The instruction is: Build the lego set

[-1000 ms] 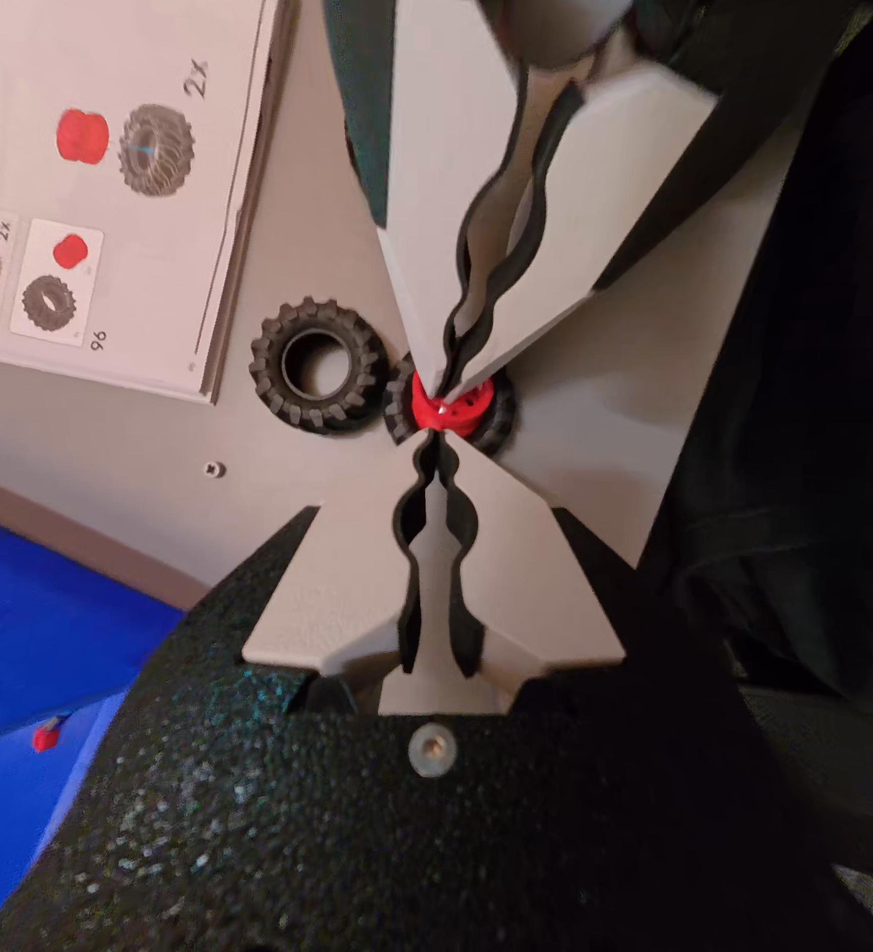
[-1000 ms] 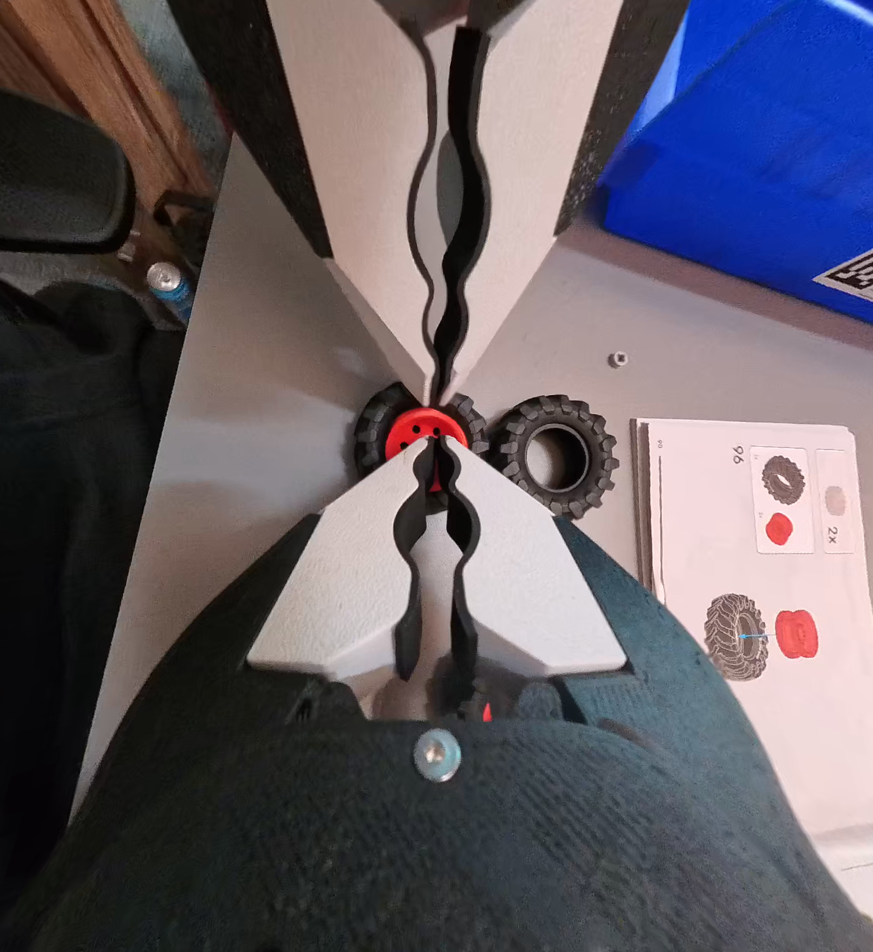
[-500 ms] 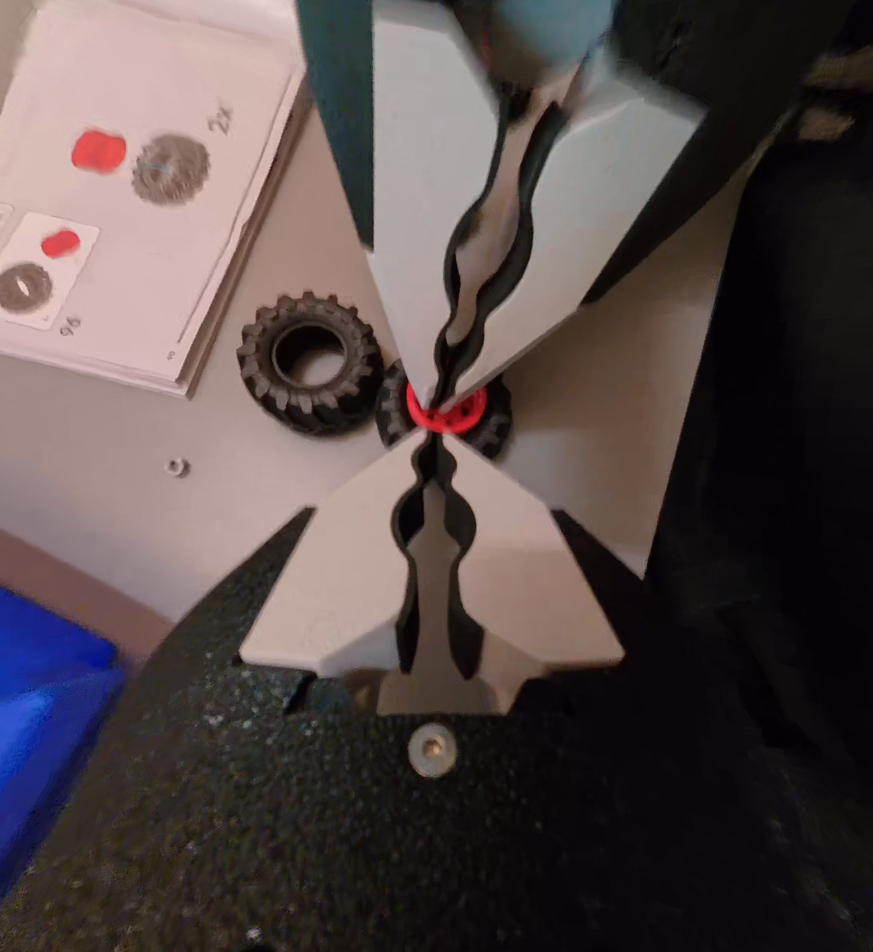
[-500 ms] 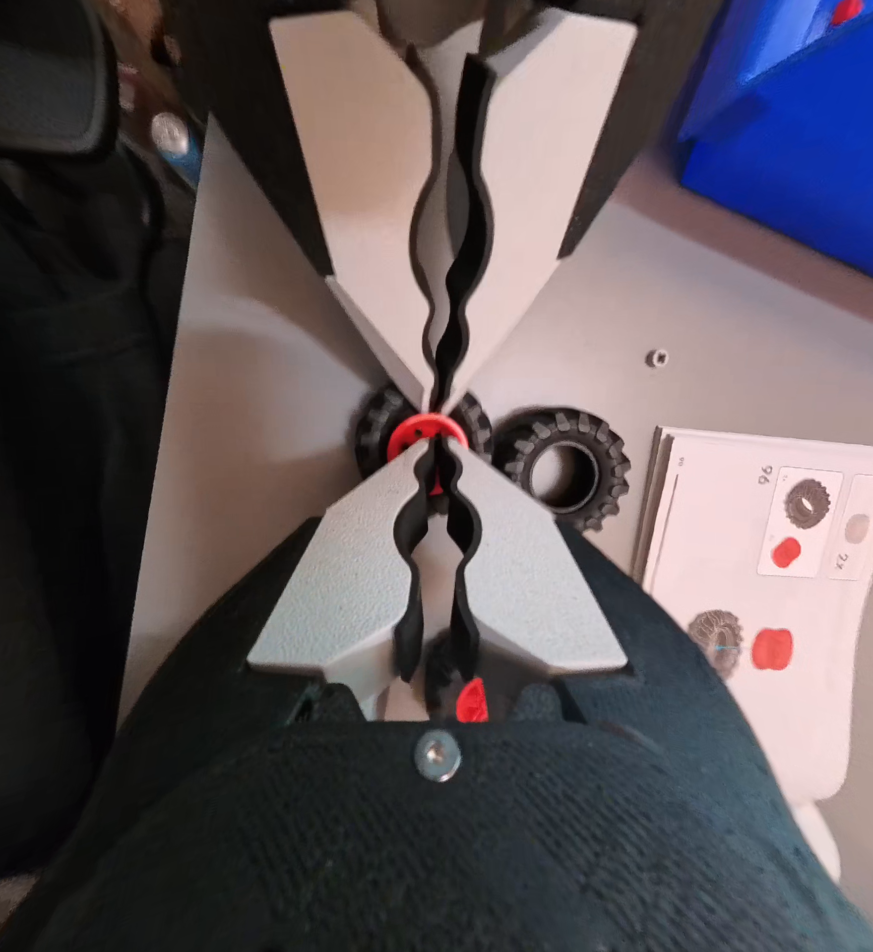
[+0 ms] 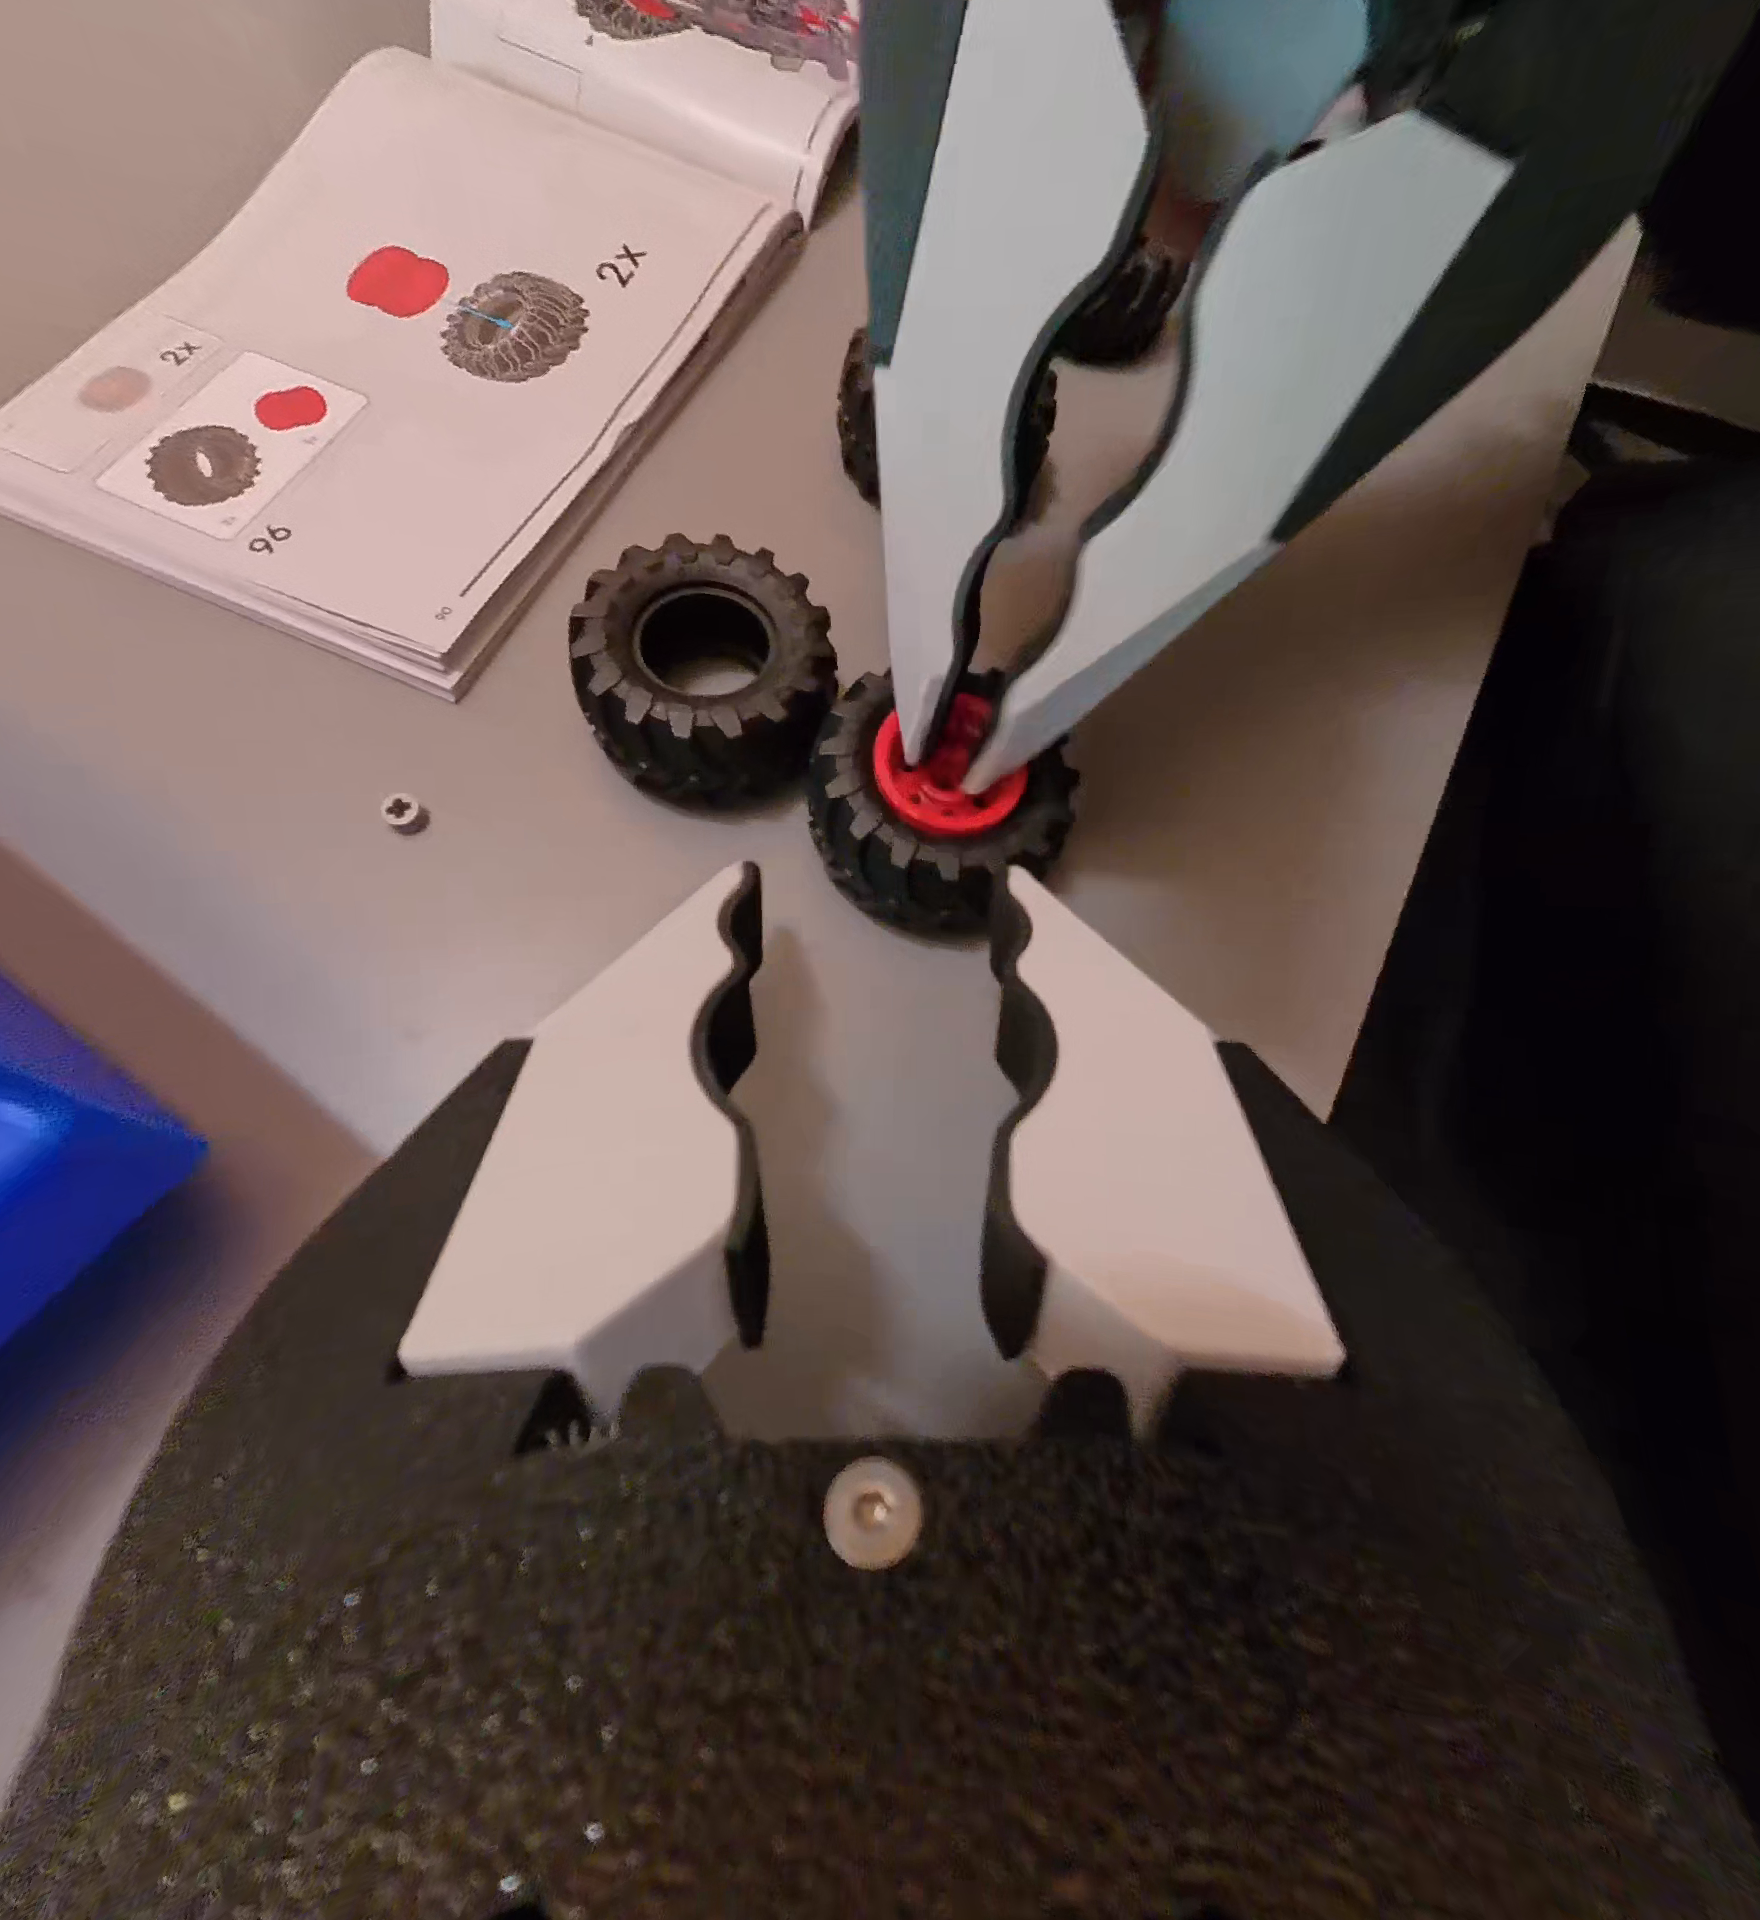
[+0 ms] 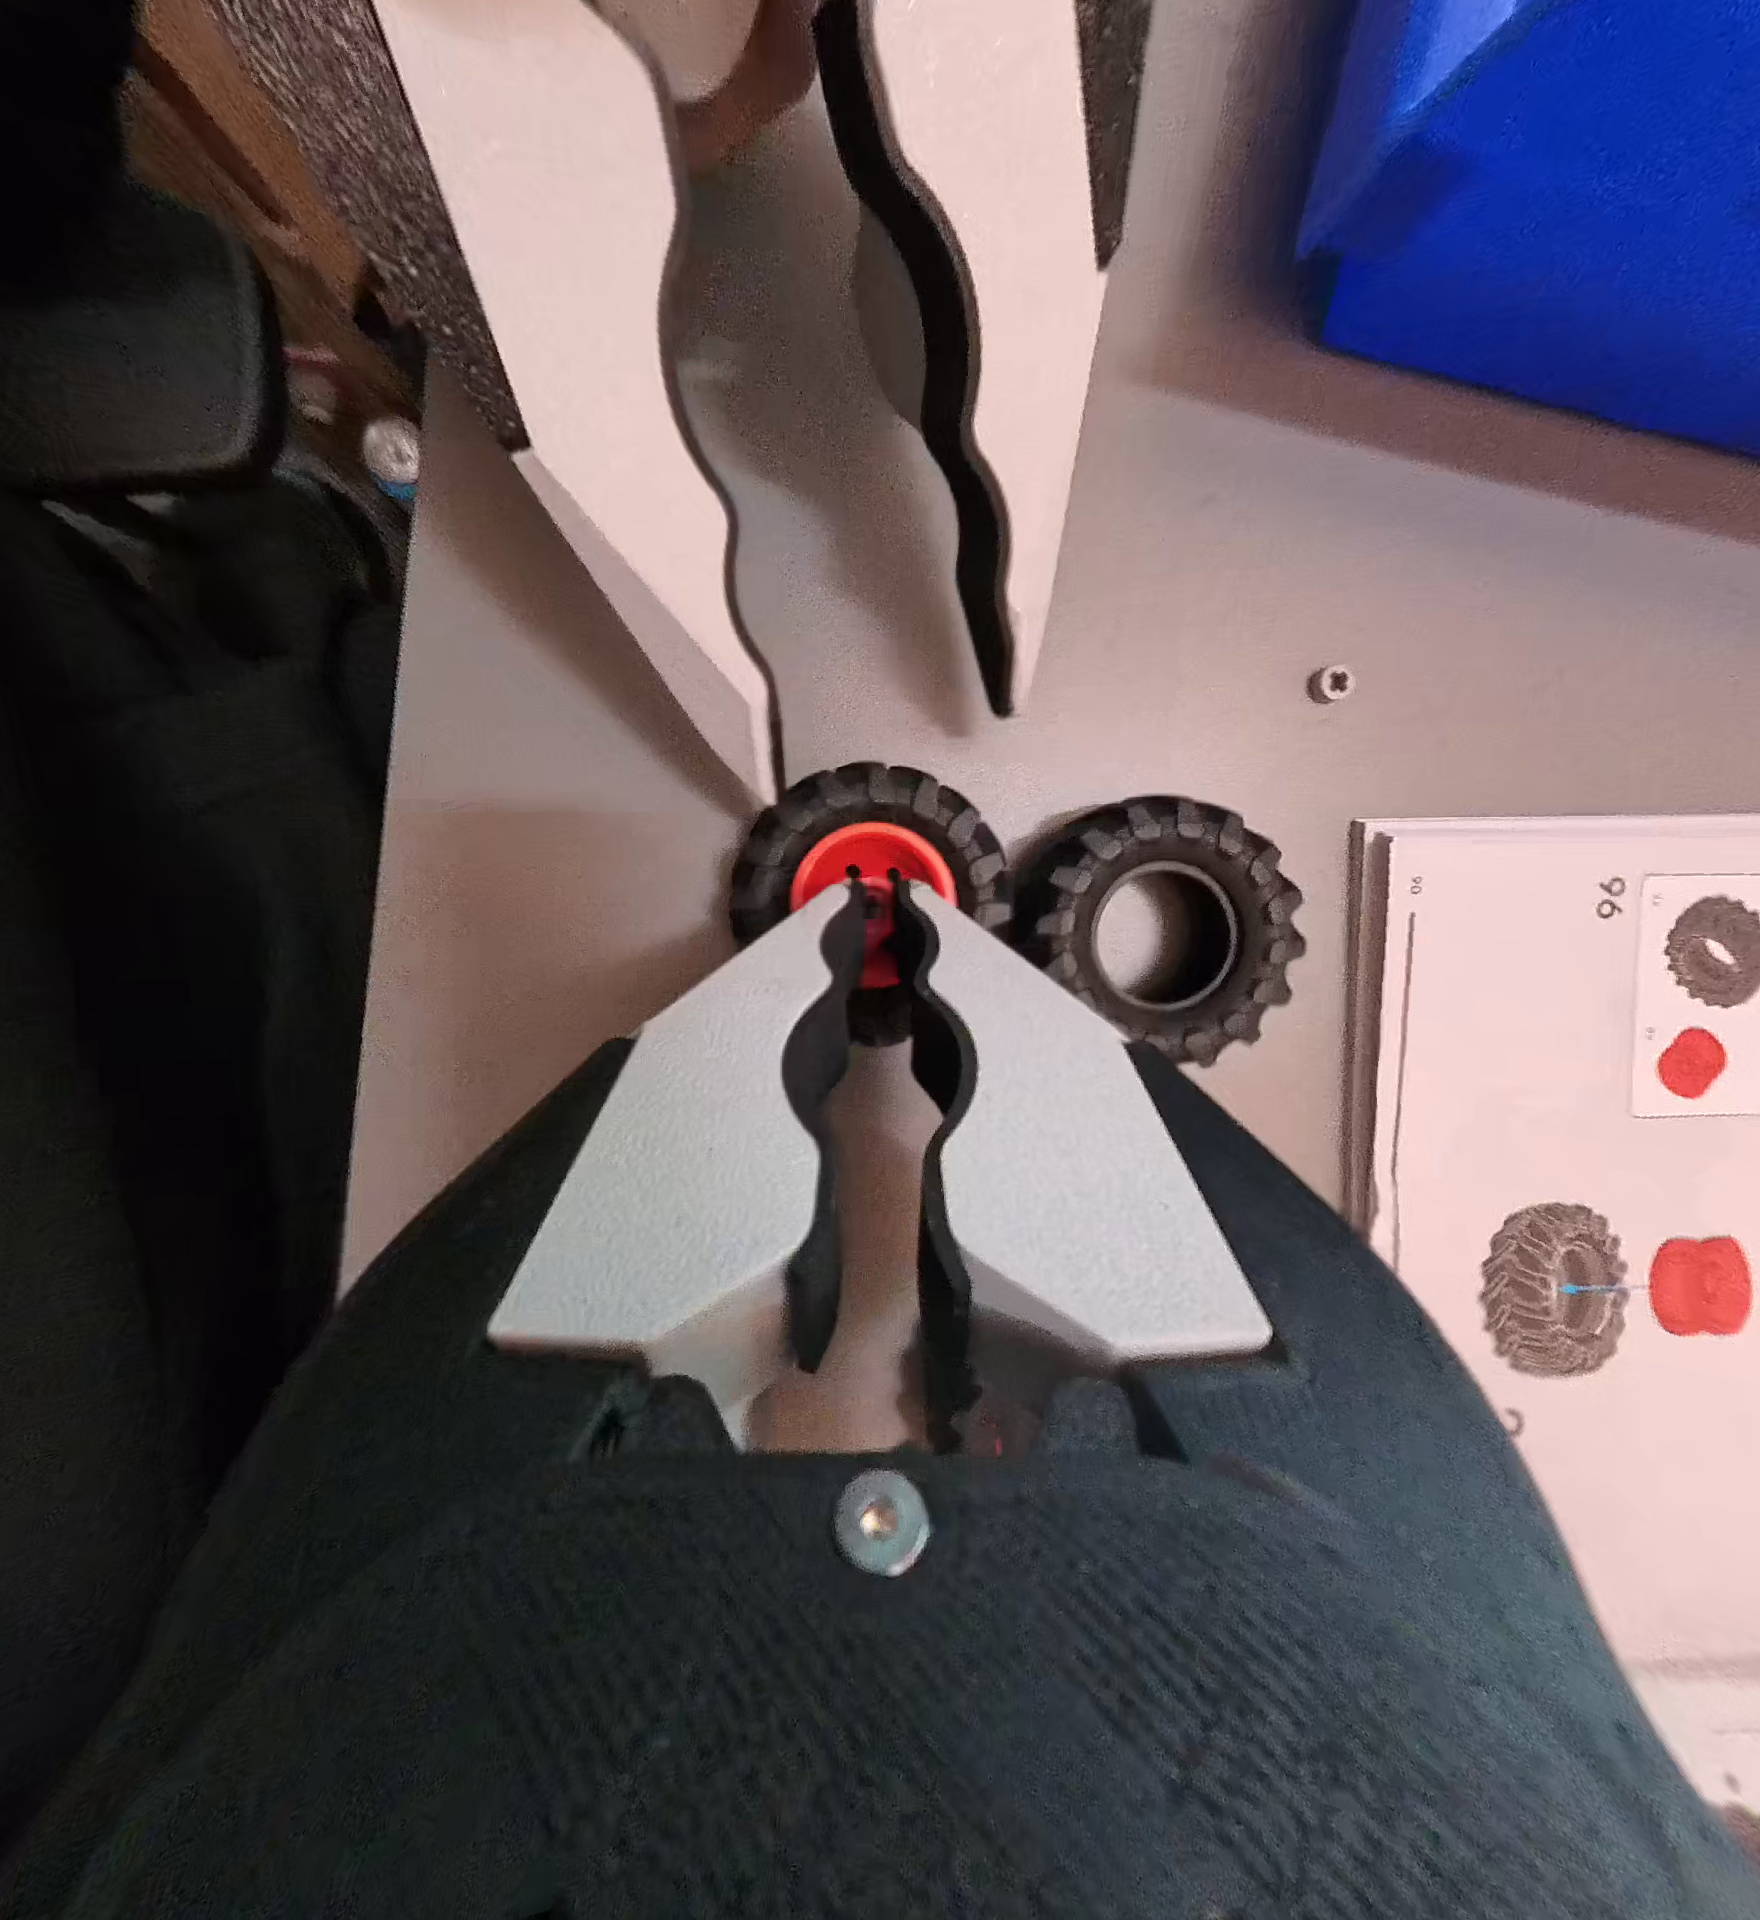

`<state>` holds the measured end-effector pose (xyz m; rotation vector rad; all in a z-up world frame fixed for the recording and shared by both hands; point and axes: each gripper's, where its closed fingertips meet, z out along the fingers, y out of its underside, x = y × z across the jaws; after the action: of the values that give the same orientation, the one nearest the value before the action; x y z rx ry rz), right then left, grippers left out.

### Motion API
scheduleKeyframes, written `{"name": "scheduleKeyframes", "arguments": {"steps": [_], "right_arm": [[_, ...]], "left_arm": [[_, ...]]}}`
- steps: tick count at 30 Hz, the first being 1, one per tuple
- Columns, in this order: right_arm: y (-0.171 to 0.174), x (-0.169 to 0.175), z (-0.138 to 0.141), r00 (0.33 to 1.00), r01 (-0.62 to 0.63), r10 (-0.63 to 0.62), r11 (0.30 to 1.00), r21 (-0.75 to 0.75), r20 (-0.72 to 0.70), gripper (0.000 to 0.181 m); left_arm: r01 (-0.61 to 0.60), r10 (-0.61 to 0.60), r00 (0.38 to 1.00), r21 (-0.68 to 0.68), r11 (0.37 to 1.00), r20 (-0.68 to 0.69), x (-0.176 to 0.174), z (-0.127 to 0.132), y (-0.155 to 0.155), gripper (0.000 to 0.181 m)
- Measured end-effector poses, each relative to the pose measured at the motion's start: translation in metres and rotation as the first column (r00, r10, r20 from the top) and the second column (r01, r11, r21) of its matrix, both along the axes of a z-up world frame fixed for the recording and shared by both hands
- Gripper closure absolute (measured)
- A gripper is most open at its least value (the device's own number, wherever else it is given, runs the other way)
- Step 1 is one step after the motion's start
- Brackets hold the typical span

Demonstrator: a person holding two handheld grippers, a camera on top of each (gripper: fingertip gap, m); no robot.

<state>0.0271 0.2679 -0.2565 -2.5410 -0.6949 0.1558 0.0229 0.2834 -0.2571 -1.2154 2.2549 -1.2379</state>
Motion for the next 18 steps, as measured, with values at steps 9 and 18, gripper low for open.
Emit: {"name": "scheduleKeyframes", "arguments": {"steps": [9,18], "right_arm": [[-0.019,0.018,0.014,0.994,0.095,-0.098,0.994,0.054,0.050,0.181],[-0.010,0.011,0.006,0.994,0.107,-0.107,0.986,0.131,-0.012,0.181]], "left_arm": [[0.085,-0.093,0.992,0.105,0.991,0.082,-0.002,0.019,-0.012,0.181],[0.252,-0.223,0.967,0.323,0.912,-0.123,0.010,-0.001,-0.020,0.181]]}}
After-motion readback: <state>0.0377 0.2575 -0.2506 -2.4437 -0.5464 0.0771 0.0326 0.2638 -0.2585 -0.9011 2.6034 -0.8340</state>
